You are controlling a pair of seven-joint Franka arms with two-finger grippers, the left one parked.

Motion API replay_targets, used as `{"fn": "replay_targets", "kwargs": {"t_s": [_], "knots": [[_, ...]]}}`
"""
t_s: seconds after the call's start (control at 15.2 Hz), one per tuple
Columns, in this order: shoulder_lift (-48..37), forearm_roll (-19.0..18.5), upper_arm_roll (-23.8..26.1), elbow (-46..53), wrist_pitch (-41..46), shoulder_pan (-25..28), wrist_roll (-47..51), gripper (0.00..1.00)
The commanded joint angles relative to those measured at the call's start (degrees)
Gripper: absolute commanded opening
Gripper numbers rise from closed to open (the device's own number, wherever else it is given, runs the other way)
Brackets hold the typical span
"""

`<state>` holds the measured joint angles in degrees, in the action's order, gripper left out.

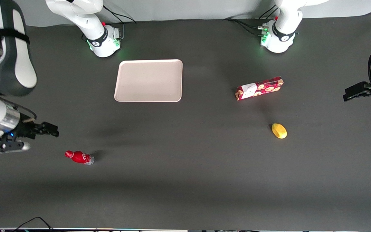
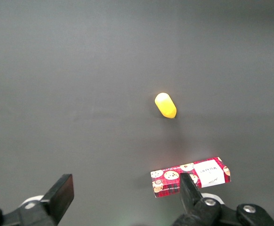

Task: Place coke bottle on tray
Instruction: 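Move the open right gripper down over the red Coca-Cola bottle's cap end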

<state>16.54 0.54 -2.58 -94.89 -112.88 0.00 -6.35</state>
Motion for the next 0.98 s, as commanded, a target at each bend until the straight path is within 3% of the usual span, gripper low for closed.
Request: {"fn": "replay_targets", "kwargs": {"t_s": [0.0,0.92], "knots": [[6.7,0.7,1.7,3.6,-4.6,-1.0,-1.8,1.00],[13.9,0.1,4.2,2.8,-11.7,-1.9,-3.7,0.97]]}}
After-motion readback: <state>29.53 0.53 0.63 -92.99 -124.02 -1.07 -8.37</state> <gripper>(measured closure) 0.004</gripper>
